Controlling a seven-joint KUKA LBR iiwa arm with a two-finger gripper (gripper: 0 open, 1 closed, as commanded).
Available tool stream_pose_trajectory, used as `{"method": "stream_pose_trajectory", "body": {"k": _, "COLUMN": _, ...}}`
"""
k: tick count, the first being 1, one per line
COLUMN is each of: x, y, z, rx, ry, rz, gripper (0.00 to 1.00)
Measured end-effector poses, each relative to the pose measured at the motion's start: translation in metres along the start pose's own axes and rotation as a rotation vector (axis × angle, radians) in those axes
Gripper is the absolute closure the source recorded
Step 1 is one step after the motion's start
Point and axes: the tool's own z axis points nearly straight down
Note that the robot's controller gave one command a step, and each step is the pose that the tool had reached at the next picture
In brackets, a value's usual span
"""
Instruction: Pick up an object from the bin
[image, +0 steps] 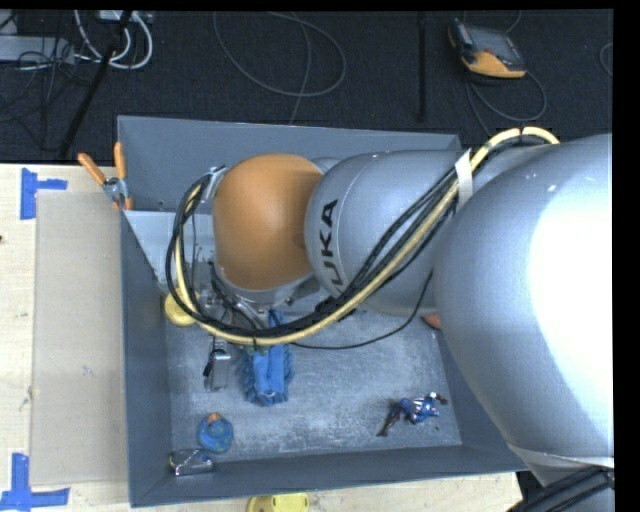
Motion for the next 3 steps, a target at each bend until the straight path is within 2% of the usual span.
{"method": "stream_pose_trajectory", "body": {"k": 1, "x": -0.002, "y": -0.001, "z": -0.005, "rx": -0.001, "ry": -0.007, "rz": 0.005, "gripper": 0.0}}
{"method": "stream_pose_trajectory", "body": {"k": 2, "x": -0.003, "y": -0.049, "z": 0.01, "rx": -0.003, "ry": -0.008, "rz": -0.181, "gripper": 0.0}}
{"method": "stream_pose_trajectory", "body": {"k": 3, "x": -0.006, "y": -0.078, "z": 0.016, "rx": 0.003, "ry": -0.008, "rz": -0.441, "gripper": 0.0}}
